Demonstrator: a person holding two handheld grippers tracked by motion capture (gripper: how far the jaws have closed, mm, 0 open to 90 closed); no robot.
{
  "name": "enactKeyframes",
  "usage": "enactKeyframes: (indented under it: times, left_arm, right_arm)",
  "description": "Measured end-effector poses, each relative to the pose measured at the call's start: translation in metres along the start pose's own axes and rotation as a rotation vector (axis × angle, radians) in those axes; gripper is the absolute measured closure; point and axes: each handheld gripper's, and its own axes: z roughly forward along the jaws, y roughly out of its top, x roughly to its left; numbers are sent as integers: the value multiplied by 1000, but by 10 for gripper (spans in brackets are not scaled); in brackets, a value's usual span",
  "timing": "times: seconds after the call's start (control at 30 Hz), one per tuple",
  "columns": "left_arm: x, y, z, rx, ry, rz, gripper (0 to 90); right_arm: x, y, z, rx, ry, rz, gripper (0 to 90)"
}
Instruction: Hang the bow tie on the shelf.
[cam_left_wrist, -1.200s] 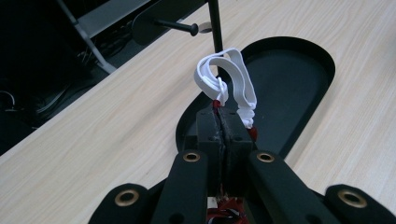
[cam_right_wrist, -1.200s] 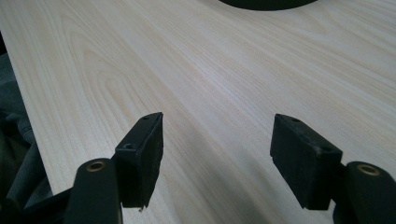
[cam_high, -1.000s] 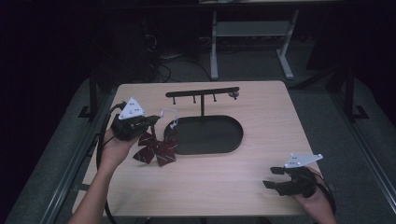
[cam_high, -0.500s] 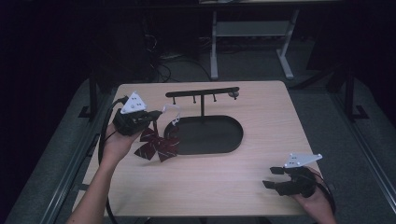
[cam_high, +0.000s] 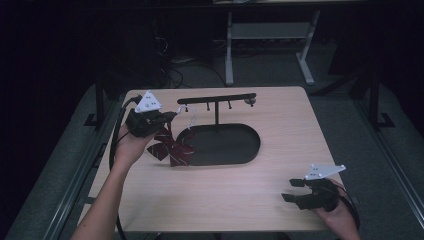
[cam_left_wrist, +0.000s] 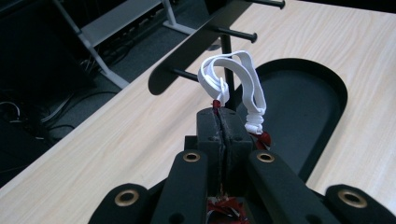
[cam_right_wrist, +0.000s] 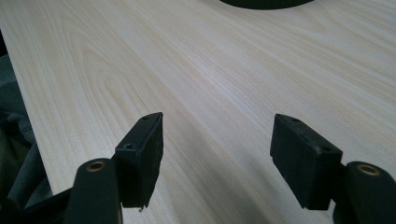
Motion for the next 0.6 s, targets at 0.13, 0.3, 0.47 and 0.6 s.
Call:
enactKeyframes:
  times: [0.13, 0.3, 0.47, 0.6]
  left_arm:
    - [4, 1, 4, 2, 4, -11, 884]
    - [8, 4, 10, 10, 9, -13, 884]
    - [13, 4, 15, 16, 18, -25, 884]
    - [15, 3, 16, 23, 22, -30, 883]
  right_arm:
    - [0, 0, 0, 2, 0, 2, 342]
    - [-1, 0, 0, -1, 0, -3, 342]
    - [-1, -1, -1, -1, 1, 8, 342]
    - [-1, -1, -1, -1, -1, 5, 341]
